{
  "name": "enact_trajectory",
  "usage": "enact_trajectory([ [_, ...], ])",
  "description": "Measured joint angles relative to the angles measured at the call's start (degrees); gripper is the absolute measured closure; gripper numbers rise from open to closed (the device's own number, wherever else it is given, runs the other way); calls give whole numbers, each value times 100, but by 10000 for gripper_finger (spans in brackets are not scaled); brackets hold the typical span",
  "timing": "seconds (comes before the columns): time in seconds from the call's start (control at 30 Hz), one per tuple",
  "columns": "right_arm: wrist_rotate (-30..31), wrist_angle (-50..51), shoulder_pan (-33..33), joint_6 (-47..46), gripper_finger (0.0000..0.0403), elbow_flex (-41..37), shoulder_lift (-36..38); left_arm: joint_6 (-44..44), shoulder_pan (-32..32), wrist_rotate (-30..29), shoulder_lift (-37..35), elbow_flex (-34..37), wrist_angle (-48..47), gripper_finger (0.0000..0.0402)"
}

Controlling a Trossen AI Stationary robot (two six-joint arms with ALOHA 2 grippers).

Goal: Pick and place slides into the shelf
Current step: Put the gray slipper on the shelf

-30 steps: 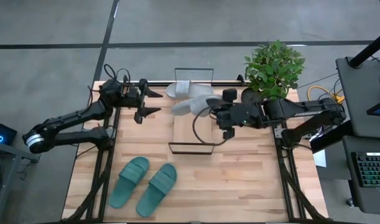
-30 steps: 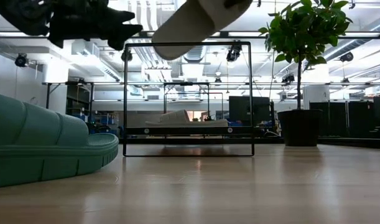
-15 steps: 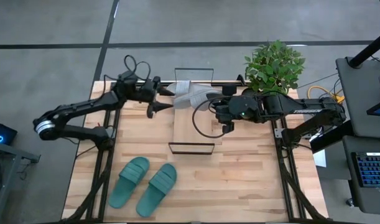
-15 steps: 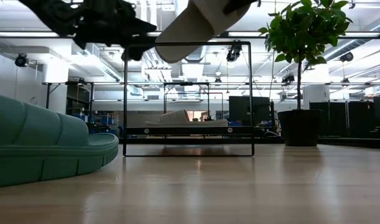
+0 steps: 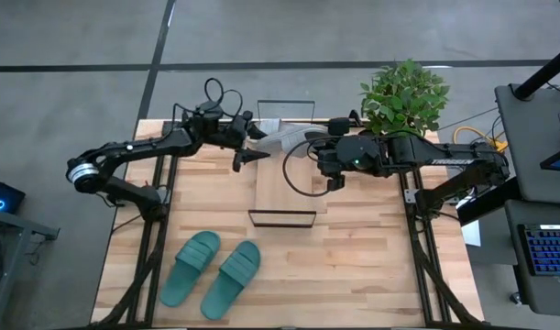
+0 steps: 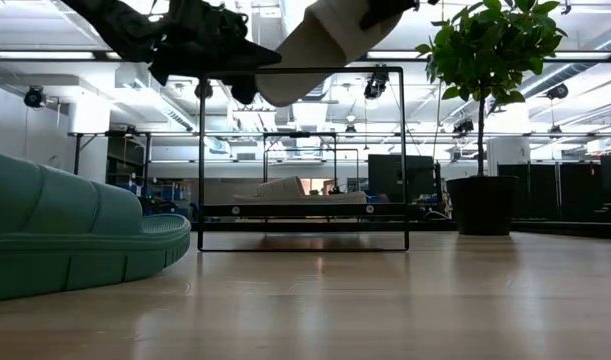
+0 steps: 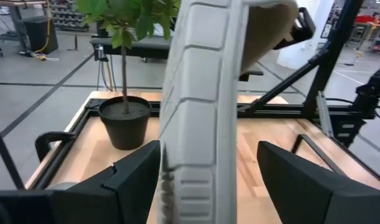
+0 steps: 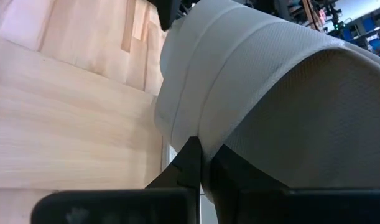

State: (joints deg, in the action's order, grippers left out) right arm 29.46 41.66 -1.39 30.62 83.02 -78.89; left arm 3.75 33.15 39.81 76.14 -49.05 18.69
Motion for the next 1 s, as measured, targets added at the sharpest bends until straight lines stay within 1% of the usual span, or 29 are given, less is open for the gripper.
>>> enact_trajectory([
  [0.07,-23,-15,-4,-16,391,0,0,-3,2,-55,85,-84,24,158],
  [0.13,-243,-27,-7,-16,391,2,0,-1,0,-65,157,-151,17,170],
  [0.2,-433,-33,-7,-18,391,2,0,-7,-2,-56,220,-223,5,186],
  [0.27,-483,-34,-4,-25,391,3,0,-5,-11,-40,262,-266,12,205],
  [0.43,-512,-41,-4,-234,389,4,0,22,-11,-43,299,-283,24,277],
  [0.57,-535,-77,-6,-324,384,4,0,511,0,-93,212,-280,-14,349],
  [0.6,-541,-82,-10,-347,382,4,0,568,4,-93,179,-278,-25,362],
  [0.83,-529,-174,-9,-496,380,9,23,685,18,-98,92,-278,-25,363],
  [1.0,-156,-315,-9,-889,367,9,58,742,174,-275,29,-280,40,364],
])
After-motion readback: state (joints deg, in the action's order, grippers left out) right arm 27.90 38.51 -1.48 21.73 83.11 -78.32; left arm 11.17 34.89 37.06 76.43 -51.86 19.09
